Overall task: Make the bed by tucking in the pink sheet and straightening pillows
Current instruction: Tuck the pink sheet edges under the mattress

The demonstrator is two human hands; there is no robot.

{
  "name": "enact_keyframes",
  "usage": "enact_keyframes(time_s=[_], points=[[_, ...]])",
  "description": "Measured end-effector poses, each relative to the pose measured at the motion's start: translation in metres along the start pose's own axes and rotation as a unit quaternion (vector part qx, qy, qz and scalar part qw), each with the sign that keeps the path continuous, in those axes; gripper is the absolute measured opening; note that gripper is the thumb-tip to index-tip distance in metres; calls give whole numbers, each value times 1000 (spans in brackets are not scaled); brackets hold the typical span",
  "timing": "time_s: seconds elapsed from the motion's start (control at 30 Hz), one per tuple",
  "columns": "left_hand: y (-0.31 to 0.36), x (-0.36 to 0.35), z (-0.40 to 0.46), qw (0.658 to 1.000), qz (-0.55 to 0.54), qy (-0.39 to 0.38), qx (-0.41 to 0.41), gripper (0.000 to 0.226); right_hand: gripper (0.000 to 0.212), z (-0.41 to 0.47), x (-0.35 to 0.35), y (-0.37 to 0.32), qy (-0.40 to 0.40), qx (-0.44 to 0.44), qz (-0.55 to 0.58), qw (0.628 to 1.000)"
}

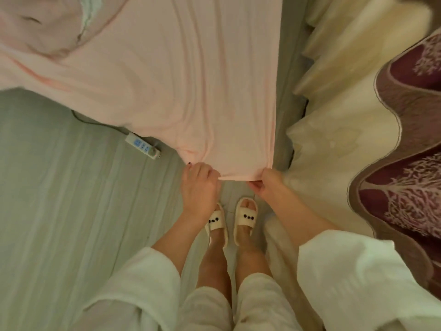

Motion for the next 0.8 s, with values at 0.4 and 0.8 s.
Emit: enact_keyframes(time_s=[0.4,0.8], points=[[61,0,2,980,-85,-161,78,26,40,17,65,-48,70,84,44,993],[63,-86,-56,884,-53,-461,59,61,20,84,87,-24,67,126,-149,978]])
Point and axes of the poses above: each hand's wrist, its own z-axis towards the middle knuckle, its own x-axis out of the back of the hand, y = z × x, the point moved 3 cm from there along z, towards the middle knuckle, and after that the axes turned 5 degrees about y, right-handed, at the moved point
